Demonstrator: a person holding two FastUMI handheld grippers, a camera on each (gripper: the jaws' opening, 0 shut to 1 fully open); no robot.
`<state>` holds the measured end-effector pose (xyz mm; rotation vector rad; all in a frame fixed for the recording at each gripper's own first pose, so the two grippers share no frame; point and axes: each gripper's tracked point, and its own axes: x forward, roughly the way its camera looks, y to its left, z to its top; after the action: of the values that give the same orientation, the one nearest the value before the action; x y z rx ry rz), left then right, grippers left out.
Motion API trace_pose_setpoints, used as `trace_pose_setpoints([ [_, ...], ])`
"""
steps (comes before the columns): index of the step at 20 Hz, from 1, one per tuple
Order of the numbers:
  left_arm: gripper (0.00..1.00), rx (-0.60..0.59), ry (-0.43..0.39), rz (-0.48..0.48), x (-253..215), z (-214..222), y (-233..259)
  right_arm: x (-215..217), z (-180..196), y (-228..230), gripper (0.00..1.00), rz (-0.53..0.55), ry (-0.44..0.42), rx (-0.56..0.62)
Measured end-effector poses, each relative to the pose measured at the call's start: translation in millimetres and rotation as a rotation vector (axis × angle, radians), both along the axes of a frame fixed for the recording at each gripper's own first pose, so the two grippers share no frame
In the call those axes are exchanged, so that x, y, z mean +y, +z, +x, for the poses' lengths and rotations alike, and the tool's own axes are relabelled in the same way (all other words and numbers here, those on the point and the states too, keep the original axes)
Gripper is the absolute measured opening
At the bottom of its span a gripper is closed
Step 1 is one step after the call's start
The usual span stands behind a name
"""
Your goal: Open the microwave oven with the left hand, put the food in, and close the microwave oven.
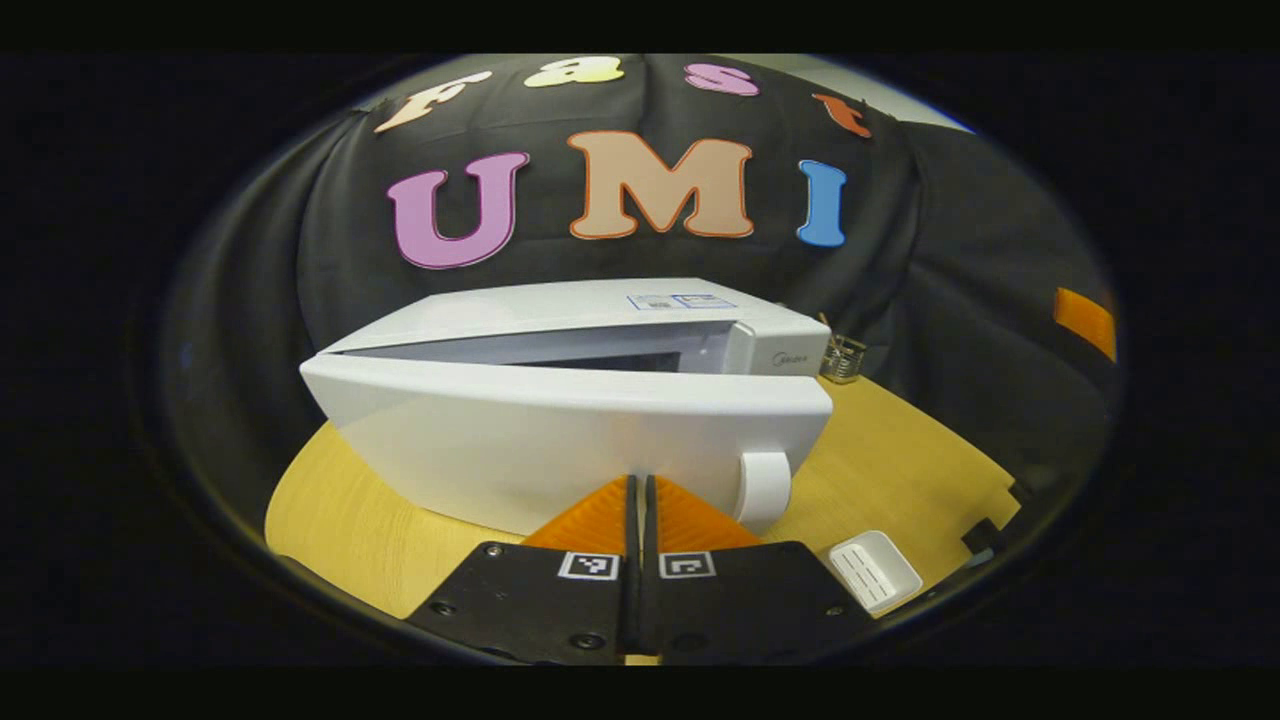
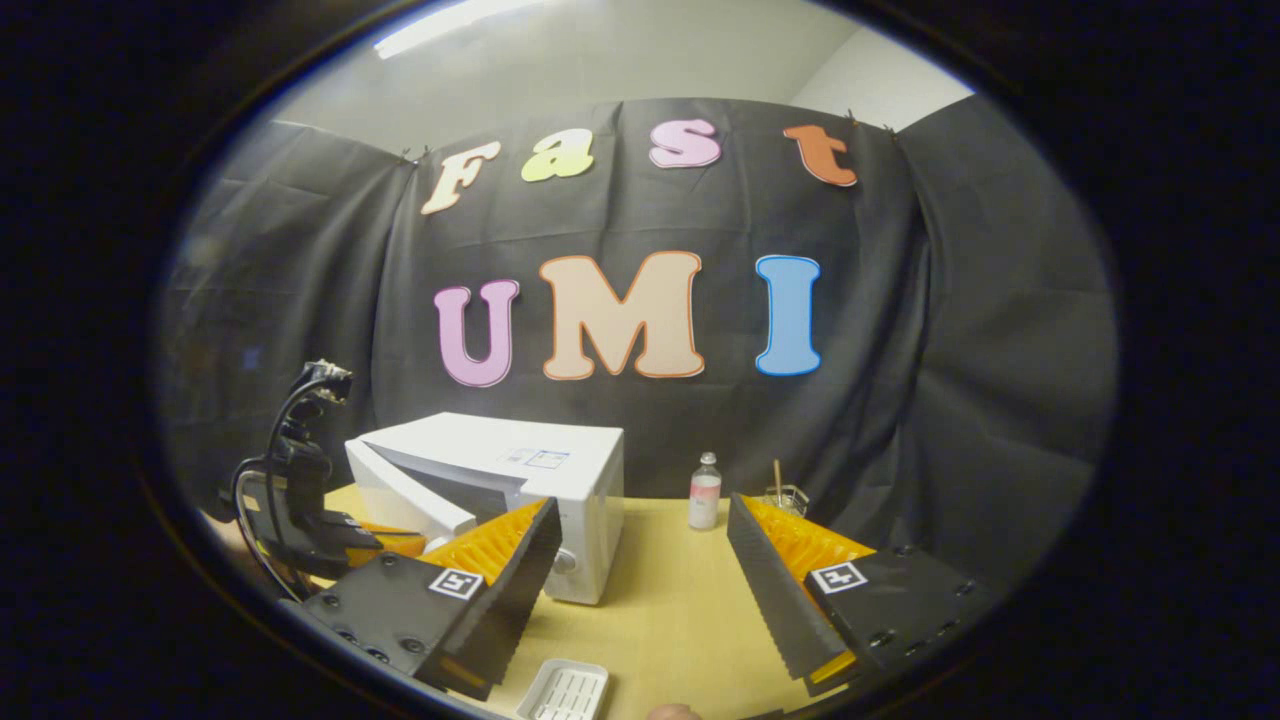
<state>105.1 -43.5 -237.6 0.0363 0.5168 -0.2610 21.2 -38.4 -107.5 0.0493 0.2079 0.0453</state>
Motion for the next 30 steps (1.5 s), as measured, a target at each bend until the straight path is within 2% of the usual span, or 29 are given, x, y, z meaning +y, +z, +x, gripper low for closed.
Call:
trace_pose_setpoints([
  [6, 0.00, -0.020, -0.015, 0.034, -5.5, 23.0, 0.4, -5.1, -4.0, -5.5, 0.96, 0.004, -0.021, 0.015],
  [11, 0.02, -0.014, -0.031, 0.043, -12.4, 38.4, -0.4, 3.5, -2.7, 0.7, 0.96, 0.020, 0.002, 0.002],
  [12, 0.00, -0.019, -0.031, 0.042, -13.9, 40.8, 0.5, 4.5, -2.1, 0.1, 0.96, 0.019, 0.005, 0.001],
  [16, 0.00, -0.028, 0.017, 0.068, -6.9, 59.7, 4.7, 8.2, -1.6, 0.4, 0.96, 0.014, 0.013, 0.006],
  [18, 0.01, -0.008, 0.032, 0.014, -11.6, 60.4, 4.0, 6.4, 0.7, 2.1, 0.96, 0.004, 0.011, 0.001],
  [25, 0.01, 0.016, 0.000, -0.008, -20.2, 63.7, -4.5, 6.9, 9.1, -0.7, 0.96, 0.013, 0.003, 0.004],
  [26, 0.01, 0.015, 0.005, 0.027, -16.6, 70.3, -6.0, 9.7, 8.8, -1.5, 0.96, 0.021, 0.008, 0.007],
  [27, 0.01, 0.073, -0.018, -0.003, -28.3, 67.9, -18.4, 12.7, 9.5, -1.7, 0.97, 0.027, 0.011, 0.010],
  [28, 0.01, 0.102, -0.029, 0.021, -28.5, 59.8, -19.6, 15.2, 10.7, -2.8, 0.96, 0.027, 0.018, 0.009],
  [30, 0.00, 0.033, -0.048, 0.055, -31.2, 64.5, -11.2, 19.1, 10.9, -5.3, 0.96, 0.017, 0.026, 0.012],
])
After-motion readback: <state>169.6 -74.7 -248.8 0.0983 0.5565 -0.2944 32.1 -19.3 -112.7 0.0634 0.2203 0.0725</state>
